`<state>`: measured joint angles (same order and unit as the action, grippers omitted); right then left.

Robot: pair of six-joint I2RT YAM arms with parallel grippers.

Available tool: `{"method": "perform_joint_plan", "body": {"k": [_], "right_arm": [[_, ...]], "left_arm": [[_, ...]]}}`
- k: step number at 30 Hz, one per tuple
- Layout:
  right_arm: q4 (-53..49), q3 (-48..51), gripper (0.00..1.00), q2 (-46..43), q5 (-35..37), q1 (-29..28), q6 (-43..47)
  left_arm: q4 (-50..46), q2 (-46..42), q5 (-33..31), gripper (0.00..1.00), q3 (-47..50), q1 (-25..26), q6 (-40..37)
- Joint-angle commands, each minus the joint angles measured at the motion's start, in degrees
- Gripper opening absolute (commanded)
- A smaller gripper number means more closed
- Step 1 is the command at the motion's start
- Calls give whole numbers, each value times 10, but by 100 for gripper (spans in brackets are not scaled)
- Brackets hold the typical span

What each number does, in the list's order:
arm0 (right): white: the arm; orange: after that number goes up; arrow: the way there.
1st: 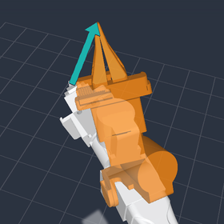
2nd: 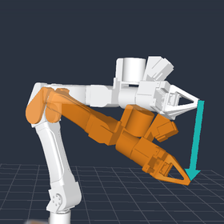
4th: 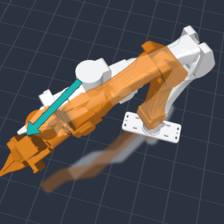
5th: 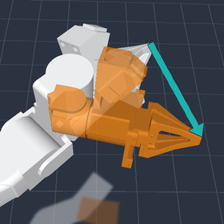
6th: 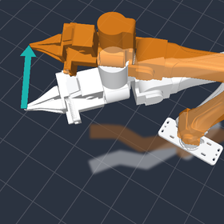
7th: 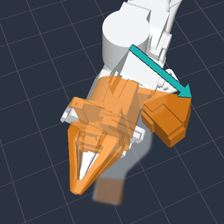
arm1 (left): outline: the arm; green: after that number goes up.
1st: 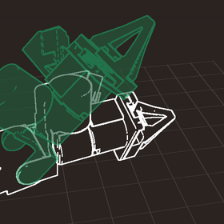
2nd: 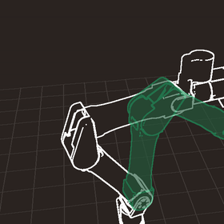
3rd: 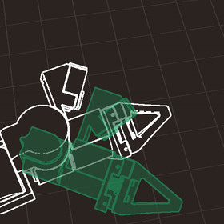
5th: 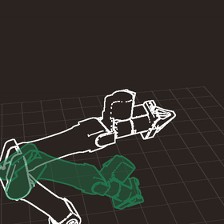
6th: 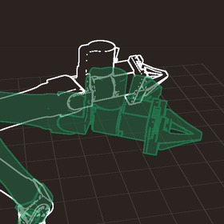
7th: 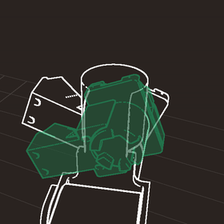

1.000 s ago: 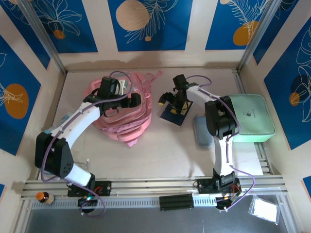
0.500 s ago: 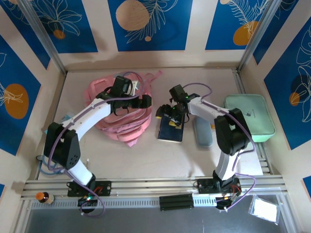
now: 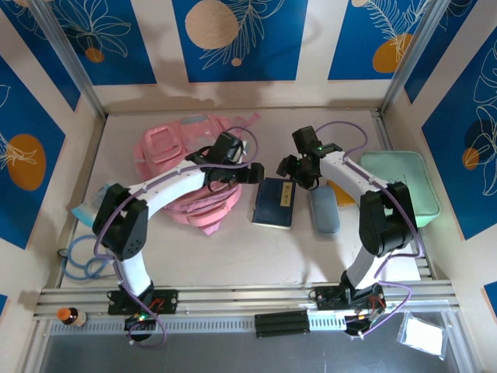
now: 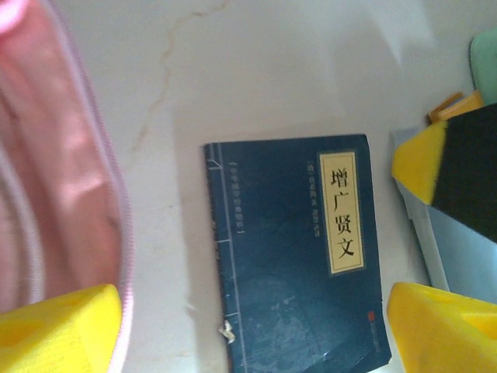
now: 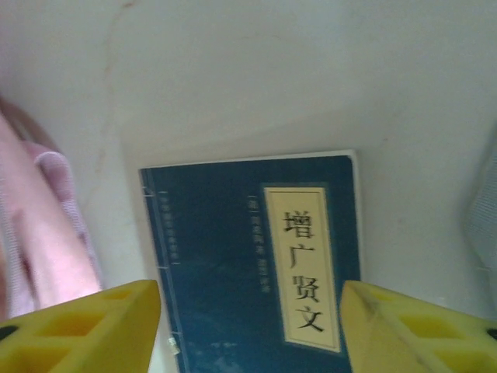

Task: Pack the student bag
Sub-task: Pick up the book at the center of the table.

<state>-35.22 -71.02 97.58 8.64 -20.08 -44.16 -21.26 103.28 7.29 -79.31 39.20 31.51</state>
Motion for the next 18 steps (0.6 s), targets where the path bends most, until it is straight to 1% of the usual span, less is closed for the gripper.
{"method": "perform_joint_plan", "body": {"k": [1,5,8,11,13,18], "right_arm": [[-22,23,55,12,6,6,-7],[-17,38,46,30,10,3,4],[-19,45,40,39,15,4,14],[-13,55,36,39,15,4,21],[-14,57,34,41,16,4,21],[-2,70,34,44,5,7,18]], "left_arm": [[-19,29,-36,84,-35,21,6],[-40,69,-29,75,-58,29,9],[-64,94,-29,71,-77,30,-9],[-96,120,-29,65,-105,26,-25],[-106,136,-16,64,-117,24,-30],[-110,162,0,58,-129,25,-24]]}}
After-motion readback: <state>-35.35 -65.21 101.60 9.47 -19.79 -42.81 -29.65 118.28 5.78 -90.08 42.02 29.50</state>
